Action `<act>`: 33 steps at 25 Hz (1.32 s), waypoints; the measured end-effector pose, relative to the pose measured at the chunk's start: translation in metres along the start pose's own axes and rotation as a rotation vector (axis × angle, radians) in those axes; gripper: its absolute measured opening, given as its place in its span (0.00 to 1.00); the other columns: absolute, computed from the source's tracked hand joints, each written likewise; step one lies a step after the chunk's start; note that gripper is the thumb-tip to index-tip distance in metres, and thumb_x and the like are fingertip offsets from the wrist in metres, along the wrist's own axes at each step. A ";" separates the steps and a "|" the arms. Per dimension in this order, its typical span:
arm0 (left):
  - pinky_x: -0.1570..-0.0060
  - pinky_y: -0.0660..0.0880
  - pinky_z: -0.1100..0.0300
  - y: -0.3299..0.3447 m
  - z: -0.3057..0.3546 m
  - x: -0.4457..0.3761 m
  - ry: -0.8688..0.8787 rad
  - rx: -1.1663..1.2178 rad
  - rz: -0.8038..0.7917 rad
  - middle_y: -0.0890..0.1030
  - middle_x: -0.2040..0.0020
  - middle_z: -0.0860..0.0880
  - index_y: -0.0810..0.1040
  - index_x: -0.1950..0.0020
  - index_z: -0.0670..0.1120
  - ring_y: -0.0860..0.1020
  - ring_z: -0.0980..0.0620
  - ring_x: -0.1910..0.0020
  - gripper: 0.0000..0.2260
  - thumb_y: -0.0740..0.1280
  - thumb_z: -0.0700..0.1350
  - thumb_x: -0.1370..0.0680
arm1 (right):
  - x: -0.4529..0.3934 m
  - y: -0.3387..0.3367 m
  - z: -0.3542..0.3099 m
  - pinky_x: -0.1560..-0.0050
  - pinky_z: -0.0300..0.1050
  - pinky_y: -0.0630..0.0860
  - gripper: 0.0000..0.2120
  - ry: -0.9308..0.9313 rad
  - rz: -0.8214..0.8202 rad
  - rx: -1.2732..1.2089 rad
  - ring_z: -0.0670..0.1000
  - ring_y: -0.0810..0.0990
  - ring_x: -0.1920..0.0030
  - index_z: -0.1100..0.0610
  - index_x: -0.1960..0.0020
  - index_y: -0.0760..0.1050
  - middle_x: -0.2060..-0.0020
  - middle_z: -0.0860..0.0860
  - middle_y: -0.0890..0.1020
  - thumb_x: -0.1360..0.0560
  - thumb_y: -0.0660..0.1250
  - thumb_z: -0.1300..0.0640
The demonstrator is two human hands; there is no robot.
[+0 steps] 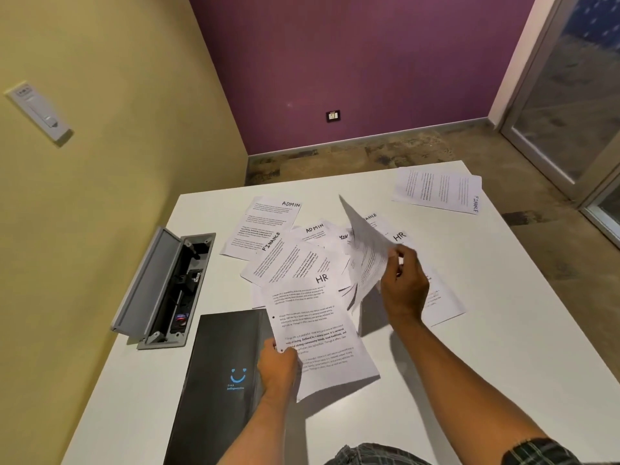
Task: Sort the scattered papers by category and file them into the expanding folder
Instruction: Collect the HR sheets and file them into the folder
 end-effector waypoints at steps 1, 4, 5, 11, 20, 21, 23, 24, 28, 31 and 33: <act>0.71 0.69 0.65 0.000 0.001 0.001 0.002 0.021 -0.004 0.81 0.56 0.49 0.73 0.45 0.46 0.76 0.57 0.64 0.12 0.64 0.32 0.25 | -0.007 -0.001 -0.005 0.62 0.39 0.71 0.13 0.038 0.044 -0.068 0.56 0.83 0.59 0.58 0.44 0.78 0.53 0.53 0.85 0.17 0.60 0.51; 0.72 0.71 0.69 0.002 0.007 0.006 0.059 0.090 -0.055 0.80 0.55 0.56 0.68 0.40 0.56 0.76 0.60 0.61 0.23 0.67 0.32 0.25 | -0.020 -0.005 -0.012 0.63 0.47 0.76 0.12 0.131 0.148 -0.211 0.58 0.83 0.62 0.57 0.45 0.75 0.56 0.51 0.83 0.17 0.59 0.49; 0.73 0.72 0.71 0.003 0.007 0.004 0.068 0.090 -0.079 0.79 0.55 0.58 0.68 0.39 0.57 0.77 0.60 0.61 0.25 0.67 0.31 0.25 | -0.023 -0.007 -0.014 0.64 0.49 0.77 0.13 0.153 0.184 -0.234 0.59 0.82 0.65 0.57 0.45 0.75 0.58 0.49 0.81 0.16 0.58 0.48; 0.72 0.76 0.67 0.010 0.006 -0.006 -0.026 -0.064 -0.120 0.81 0.63 0.53 0.82 0.46 0.43 0.79 0.56 0.69 0.17 0.61 0.29 0.27 | -0.038 -0.025 -0.015 0.62 0.25 0.69 0.12 0.391 0.346 -0.347 0.33 0.75 0.62 0.64 0.44 0.72 0.58 0.44 0.75 0.15 0.57 0.55; 0.61 0.74 0.58 0.025 0.021 -0.010 -0.080 0.218 -0.132 0.82 0.61 0.47 0.83 0.58 0.43 0.79 0.48 0.60 0.30 0.58 0.69 0.23 | 0.048 0.001 0.039 0.64 0.39 0.68 0.07 0.535 -0.212 -0.109 0.56 0.77 0.58 0.61 0.46 0.75 0.59 0.52 0.79 0.17 0.62 0.57; 0.64 0.73 0.60 0.023 0.023 -0.009 -0.068 0.217 -0.113 0.82 0.62 0.48 0.82 0.58 0.41 0.78 0.50 0.62 0.25 0.62 0.63 0.21 | 0.059 0.002 0.050 0.62 0.41 0.70 0.07 0.523 -0.279 -0.083 0.58 0.79 0.56 0.61 0.47 0.75 0.58 0.53 0.80 0.17 0.63 0.57; 0.64 0.75 0.61 0.023 0.018 -0.010 -0.029 0.183 -0.093 0.84 0.59 0.47 0.81 0.56 0.38 0.80 0.51 0.62 0.16 0.68 0.52 0.21 | 0.071 0.001 0.068 0.63 0.42 0.75 0.05 0.571 -0.417 -0.052 0.59 0.82 0.54 0.58 0.48 0.76 0.56 0.53 0.82 0.19 0.65 0.56; 0.62 0.76 0.61 0.022 0.015 -0.011 -0.009 0.128 -0.076 0.85 0.56 0.46 0.82 0.56 0.40 0.81 0.51 0.60 0.11 0.69 0.47 0.21 | 0.074 0.001 0.076 0.65 0.43 0.77 0.04 0.600 -0.508 -0.040 0.59 0.83 0.55 0.55 0.49 0.76 0.56 0.53 0.83 0.19 0.66 0.55; 0.63 0.73 0.67 0.014 0.007 -0.008 0.041 -0.050 -0.039 0.82 0.51 0.52 0.79 0.52 0.45 0.79 0.51 0.57 0.05 0.65 0.39 0.20 | 0.067 -0.011 0.108 0.52 0.43 0.76 0.09 0.302 -0.679 0.375 0.52 0.82 0.46 0.49 0.43 0.77 0.46 0.47 0.82 0.21 0.67 0.47; 0.60 0.79 0.64 0.011 0.002 -0.005 0.122 -0.151 -0.042 0.83 0.48 0.50 0.78 0.48 0.48 0.79 0.53 0.58 0.05 0.65 0.40 0.20 | 0.061 -0.021 0.143 0.33 0.50 0.71 0.32 0.128 -0.877 0.846 0.54 0.70 0.29 0.52 0.25 0.64 0.28 0.53 0.70 0.25 0.68 0.42; 0.50 0.81 0.53 0.006 -0.004 -0.006 0.150 -0.209 -0.068 0.82 0.48 0.51 0.75 0.41 0.50 0.78 0.53 0.56 0.09 0.65 0.41 0.20 | 0.062 -0.023 0.156 0.30 0.51 0.67 0.39 0.115 -0.984 0.969 0.55 0.64 0.24 0.52 0.22 0.58 0.23 0.56 0.63 0.27 0.66 0.36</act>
Point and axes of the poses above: each hand's wrist, its own x-axis away from the middle knuckle, its own y-axis out of the palm, z = x × y, the point moved 3 cm from there along -x, towards the middle knuckle
